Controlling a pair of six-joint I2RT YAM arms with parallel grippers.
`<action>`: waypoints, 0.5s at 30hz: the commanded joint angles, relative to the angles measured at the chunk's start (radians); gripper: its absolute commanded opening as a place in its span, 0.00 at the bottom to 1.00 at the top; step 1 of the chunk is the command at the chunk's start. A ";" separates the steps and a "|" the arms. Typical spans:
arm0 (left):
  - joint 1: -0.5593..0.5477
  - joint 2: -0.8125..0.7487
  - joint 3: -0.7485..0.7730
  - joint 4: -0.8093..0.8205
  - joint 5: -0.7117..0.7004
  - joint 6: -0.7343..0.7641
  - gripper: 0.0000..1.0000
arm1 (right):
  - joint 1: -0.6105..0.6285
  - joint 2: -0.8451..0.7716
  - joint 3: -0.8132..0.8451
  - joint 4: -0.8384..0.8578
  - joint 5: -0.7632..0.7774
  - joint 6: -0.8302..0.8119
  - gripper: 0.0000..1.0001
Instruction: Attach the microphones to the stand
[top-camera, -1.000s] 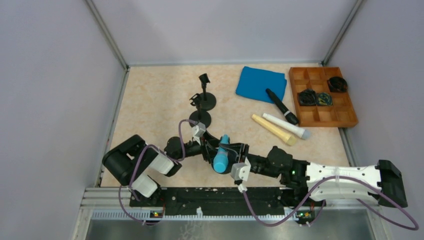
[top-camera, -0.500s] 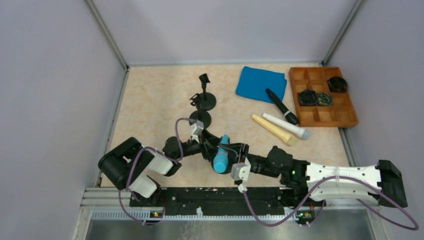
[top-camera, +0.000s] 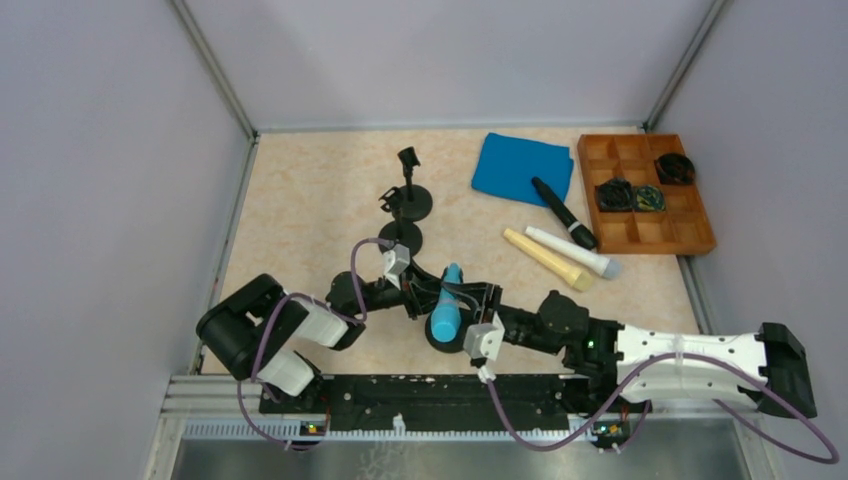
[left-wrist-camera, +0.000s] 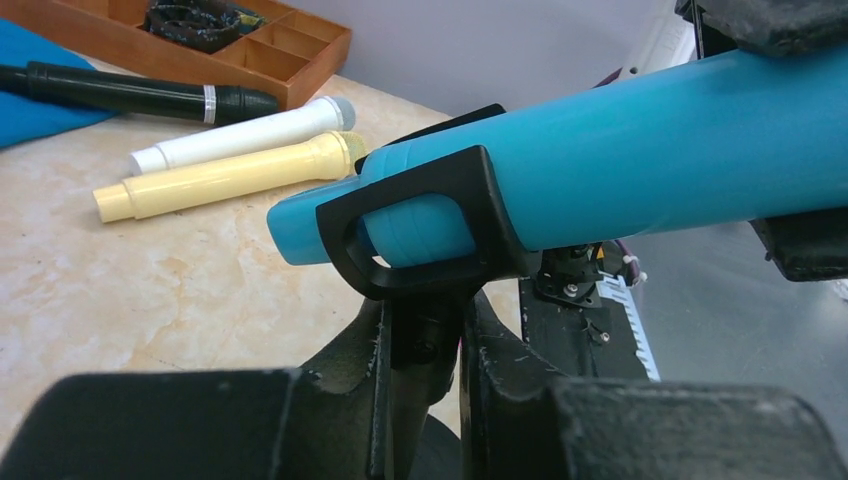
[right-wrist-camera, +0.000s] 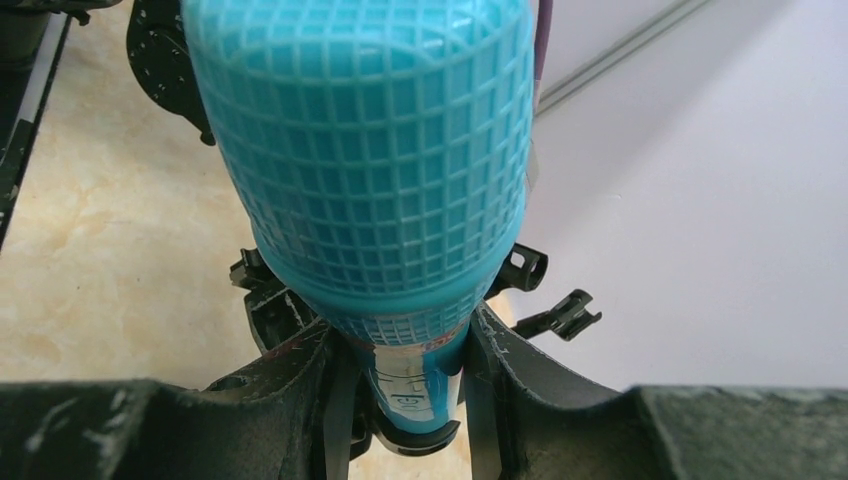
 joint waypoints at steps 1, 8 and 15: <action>0.012 0.012 -0.018 0.269 -0.035 -0.047 0.00 | 0.009 -0.017 0.016 -0.179 -0.083 0.009 0.00; 0.005 0.010 -0.030 0.268 0.029 0.025 0.00 | -0.067 0.011 -0.003 -0.220 -0.128 0.036 0.00; -0.004 0.023 -0.021 0.268 0.041 0.045 0.00 | -0.217 0.055 -0.027 -0.226 -0.231 0.027 0.00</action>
